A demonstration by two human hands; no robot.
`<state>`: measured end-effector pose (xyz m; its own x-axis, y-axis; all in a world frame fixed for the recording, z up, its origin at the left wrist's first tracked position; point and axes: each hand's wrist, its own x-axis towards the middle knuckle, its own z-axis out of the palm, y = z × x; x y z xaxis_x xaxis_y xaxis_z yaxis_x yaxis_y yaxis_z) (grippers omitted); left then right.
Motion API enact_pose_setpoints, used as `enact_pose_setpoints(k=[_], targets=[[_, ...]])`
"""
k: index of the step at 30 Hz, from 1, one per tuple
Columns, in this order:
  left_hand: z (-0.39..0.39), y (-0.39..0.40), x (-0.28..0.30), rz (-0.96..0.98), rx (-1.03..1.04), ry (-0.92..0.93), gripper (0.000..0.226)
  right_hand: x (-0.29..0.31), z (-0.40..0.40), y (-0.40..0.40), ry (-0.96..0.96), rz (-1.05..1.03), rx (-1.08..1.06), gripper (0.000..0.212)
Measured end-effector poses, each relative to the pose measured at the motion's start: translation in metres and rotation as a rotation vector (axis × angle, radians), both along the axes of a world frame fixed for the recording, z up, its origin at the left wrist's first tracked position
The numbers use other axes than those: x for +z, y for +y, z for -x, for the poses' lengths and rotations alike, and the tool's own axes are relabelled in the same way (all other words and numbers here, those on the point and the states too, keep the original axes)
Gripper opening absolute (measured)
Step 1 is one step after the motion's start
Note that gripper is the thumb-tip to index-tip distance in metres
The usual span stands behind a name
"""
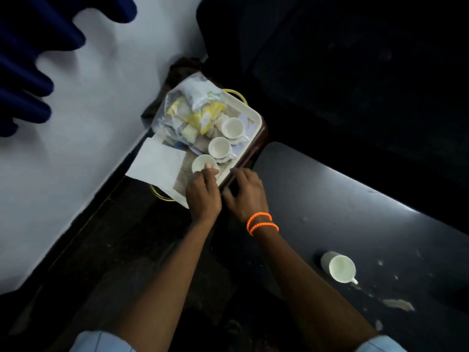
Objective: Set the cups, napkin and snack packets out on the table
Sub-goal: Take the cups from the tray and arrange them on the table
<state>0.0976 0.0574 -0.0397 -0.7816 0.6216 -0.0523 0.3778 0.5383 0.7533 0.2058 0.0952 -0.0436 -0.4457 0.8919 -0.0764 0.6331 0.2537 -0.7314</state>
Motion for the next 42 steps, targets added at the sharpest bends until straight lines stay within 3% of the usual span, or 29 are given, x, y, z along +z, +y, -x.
enact_pose_setpoints(k=[4,6,12,16,23,32,35,39,42], targets=[[0.047,0.004,-0.005,0.049,0.031,0.101,0.056,-0.005,0.05,0.008,-0.015,-0.015,-0.003,0.056],[0.062,0.008,-0.012,0.085,-0.005,0.01,0.053,-0.008,0.062,0.008,-0.027,0.009,-0.026,0.062],[0.076,0.012,-0.022,0.218,-0.053,-0.35,0.074,-0.012,0.076,0.005,0.01,0.083,-0.051,0.066],[0.072,0.011,-0.011,0.208,-0.015,-0.277,0.083,-0.009,0.076,0.005,0.07,0.122,-0.083,0.063],[0.038,0.006,0.022,0.127,-0.04,-0.089,0.074,0.015,0.045,0.008,0.148,0.07,-0.093,0.061],[-0.069,0.023,0.001,0.089,-0.238,-0.178,0.076,0.016,-0.077,0.018,0.068,0.096,-0.22,0.053],[-0.115,0.026,-0.022,0.191,-0.319,-0.382,0.08,0.005,-0.132,0.026,-0.044,0.158,-0.214,0.066],[-0.176,0.028,-0.045,0.269,-0.415,-0.719,0.056,-0.007,-0.209,0.03,-0.166,0.237,-0.221,0.071],[-0.211,0.026,-0.051,0.34,-0.481,-0.815,0.067,-0.013,-0.254,0.024,-0.212,0.293,-0.251,0.072]])
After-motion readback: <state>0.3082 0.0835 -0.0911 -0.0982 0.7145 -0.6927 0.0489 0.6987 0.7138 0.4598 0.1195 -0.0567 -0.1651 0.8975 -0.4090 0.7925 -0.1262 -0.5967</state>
